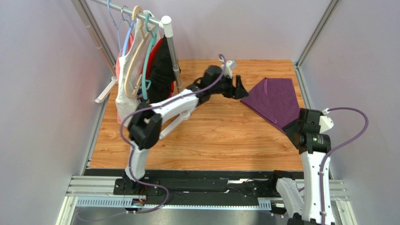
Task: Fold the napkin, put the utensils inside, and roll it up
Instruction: Fold the napkin
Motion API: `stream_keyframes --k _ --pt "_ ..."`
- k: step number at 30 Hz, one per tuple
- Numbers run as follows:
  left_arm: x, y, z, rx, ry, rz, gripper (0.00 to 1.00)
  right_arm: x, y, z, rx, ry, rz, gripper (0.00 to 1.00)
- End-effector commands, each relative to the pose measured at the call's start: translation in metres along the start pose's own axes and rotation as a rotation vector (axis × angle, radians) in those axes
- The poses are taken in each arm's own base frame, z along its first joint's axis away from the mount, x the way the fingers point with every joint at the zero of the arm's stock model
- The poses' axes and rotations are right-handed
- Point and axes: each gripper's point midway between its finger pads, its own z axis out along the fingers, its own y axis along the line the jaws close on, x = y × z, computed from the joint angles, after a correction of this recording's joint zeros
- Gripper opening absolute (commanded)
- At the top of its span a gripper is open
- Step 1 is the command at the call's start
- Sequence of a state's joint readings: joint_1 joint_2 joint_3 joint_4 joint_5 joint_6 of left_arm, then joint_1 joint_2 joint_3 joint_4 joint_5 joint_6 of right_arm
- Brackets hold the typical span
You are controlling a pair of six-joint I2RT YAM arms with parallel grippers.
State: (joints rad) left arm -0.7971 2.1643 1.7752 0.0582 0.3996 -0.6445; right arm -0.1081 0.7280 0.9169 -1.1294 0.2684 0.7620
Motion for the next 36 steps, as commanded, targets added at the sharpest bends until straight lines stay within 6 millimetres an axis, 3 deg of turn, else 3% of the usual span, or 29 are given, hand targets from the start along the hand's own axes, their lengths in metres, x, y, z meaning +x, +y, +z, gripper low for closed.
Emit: stream_keyframes --k 1,2,6,16,28,36 --pt "-0.011 0.031 -0.078 -0.146 0.007 0.103 0.77 -0.029 -0.002 0.037 0.041 -0.037 0.229 0.52" --pt "-0.021 0.025 -0.094 -0.154 -0.026 0.116 0.78 -0.025 -0.009 0.052 0.055 -0.016 0.283 0.51" --pt "-0.009 0.036 -0.119 -0.171 -0.003 0.073 0.77 -0.032 -0.039 0.078 0.159 -0.038 0.407 0.42" --pt "0.003 0.018 -0.131 -0.096 0.035 0.044 0.77 -0.04 -0.122 0.079 0.45 -0.247 0.539 0.4" --pt "0.011 0.018 -0.133 -0.083 0.035 0.025 0.77 -0.038 -0.159 0.105 0.537 -0.283 0.691 0.38" --pt "0.008 0.017 -0.133 -0.085 0.026 0.032 0.77 -0.042 -0.162 0.126 0.499 -0.319 0.752 0.35"
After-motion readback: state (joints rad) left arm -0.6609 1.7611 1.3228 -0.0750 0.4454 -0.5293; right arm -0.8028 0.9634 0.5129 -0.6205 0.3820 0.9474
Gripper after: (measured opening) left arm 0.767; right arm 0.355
